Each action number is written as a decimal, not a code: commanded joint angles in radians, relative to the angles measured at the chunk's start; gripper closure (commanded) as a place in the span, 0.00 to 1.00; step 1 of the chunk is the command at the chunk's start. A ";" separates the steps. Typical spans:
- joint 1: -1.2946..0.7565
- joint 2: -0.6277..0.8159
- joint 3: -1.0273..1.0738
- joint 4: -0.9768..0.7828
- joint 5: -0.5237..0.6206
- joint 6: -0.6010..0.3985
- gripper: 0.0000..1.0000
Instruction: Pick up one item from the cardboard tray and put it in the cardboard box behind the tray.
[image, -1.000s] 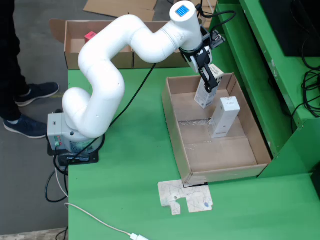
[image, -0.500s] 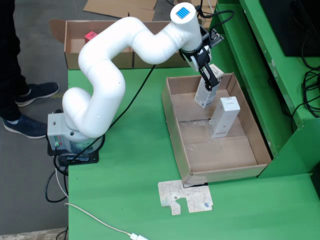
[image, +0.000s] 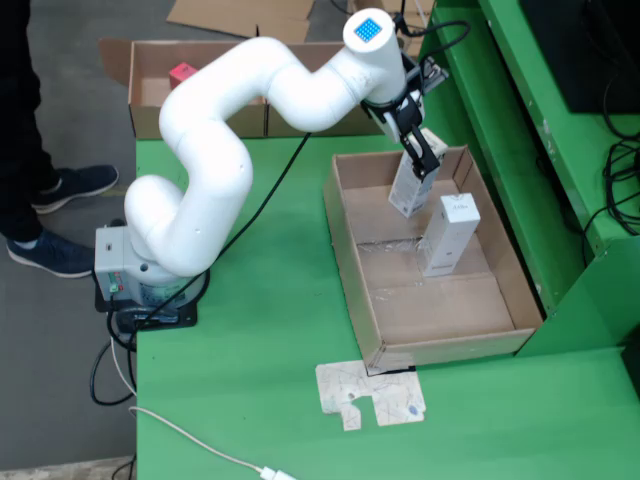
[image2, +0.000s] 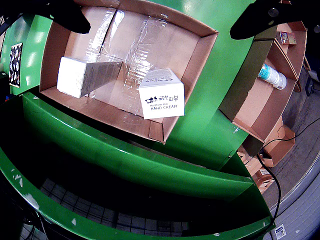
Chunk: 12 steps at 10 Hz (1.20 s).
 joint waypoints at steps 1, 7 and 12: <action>0.005 -0.014 0.058 0.034 0.027 -0.017 0.00; 0.001 -0.085 0.110 0.073 0.035 -0.042 0.00; -0.016 -0.150 0.142 0.116 0.053 -0.076 0.00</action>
